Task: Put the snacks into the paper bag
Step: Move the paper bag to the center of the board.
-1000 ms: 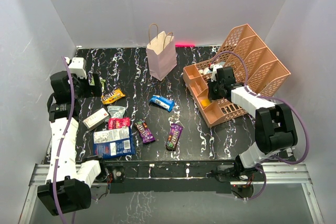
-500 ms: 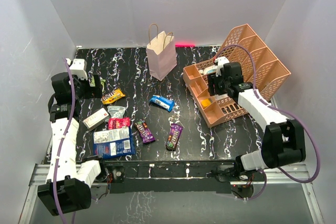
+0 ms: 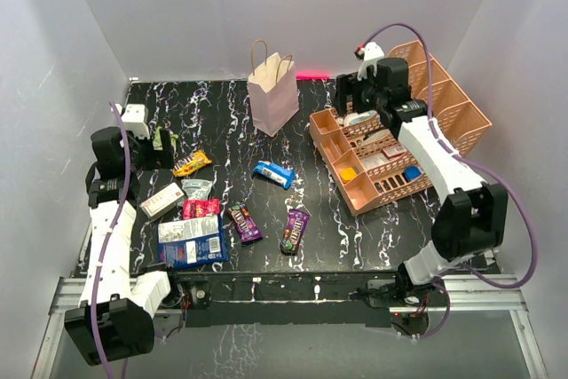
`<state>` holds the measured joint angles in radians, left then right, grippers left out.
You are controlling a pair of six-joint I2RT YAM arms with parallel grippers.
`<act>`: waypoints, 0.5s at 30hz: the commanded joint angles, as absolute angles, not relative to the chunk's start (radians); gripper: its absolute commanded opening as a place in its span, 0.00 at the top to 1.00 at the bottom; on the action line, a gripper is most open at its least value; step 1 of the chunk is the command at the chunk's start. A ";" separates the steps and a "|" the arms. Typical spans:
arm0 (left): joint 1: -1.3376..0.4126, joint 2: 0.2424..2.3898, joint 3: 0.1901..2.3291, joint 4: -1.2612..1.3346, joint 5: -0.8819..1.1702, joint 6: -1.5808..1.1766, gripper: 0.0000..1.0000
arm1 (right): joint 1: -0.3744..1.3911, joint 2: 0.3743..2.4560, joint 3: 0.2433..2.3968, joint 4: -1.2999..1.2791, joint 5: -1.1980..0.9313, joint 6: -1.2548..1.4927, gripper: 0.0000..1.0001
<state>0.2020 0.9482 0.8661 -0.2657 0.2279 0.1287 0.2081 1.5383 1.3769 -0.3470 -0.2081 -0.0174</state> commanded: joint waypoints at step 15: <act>0.209 0.969 0.827 -0.210 0.248 0.134 0.02 | 0.410 1.855 1.763 -0.175 -0.222 0.176 0.16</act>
